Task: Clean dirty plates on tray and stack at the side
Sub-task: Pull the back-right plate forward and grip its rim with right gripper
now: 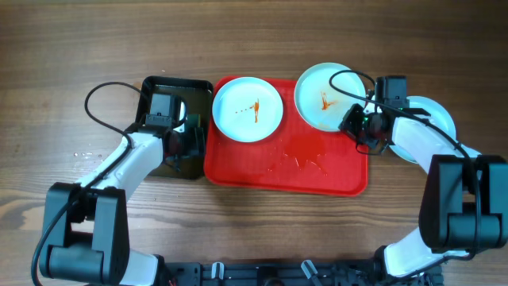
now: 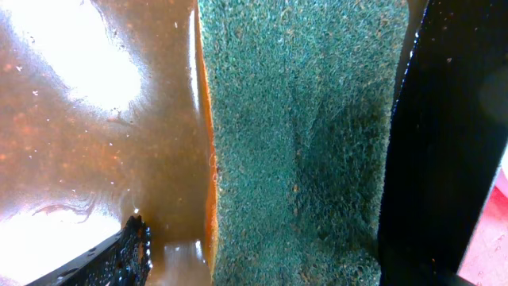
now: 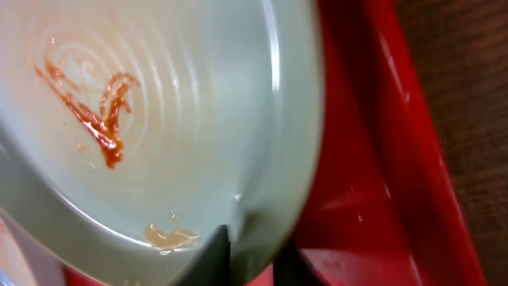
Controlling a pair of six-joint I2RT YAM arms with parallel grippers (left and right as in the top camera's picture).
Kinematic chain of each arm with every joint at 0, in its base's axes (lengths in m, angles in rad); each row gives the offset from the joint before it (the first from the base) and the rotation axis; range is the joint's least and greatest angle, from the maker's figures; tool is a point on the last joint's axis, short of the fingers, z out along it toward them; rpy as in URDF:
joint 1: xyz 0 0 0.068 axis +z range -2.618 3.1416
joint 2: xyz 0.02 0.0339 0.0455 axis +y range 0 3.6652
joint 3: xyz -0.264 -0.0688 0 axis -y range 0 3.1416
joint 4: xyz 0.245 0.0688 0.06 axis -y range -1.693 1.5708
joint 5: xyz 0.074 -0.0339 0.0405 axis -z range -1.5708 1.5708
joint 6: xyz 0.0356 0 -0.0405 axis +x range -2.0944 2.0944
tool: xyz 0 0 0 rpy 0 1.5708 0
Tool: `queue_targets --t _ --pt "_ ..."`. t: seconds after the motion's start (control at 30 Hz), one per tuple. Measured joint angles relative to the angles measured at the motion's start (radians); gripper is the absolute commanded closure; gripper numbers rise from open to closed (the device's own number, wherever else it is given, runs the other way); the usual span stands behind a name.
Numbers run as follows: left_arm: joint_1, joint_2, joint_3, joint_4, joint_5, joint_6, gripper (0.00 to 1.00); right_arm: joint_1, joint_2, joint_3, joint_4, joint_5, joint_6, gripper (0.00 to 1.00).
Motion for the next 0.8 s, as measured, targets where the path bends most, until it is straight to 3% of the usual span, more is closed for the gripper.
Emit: queue_targets --t 0.33,0.57,0.7,0.8 --pt "0.0 0.0 0.0 0.014 -0.004 0.0 0.12 0.005 -0.002 0.022 -0.358 -0.042 -0.16 0.96" --pt "0.006 0.0 0.0 0.148 0.006 0.0 0.08 0.006 -0.005 0.024 -0.386 -0.021 -0.178 0.96" --pt "0.006 0.0 0.0 0.214 0.017 0.002 0.2 0.006 -0.005 0.024 -0.386 -0.02 -0.178 0.96" --pt "0.006 0.001 0.0 0.219 0.034 0.0 0.22 0.006 -0.005 0.024 -0.386 -0.02 -0.179 0.96"
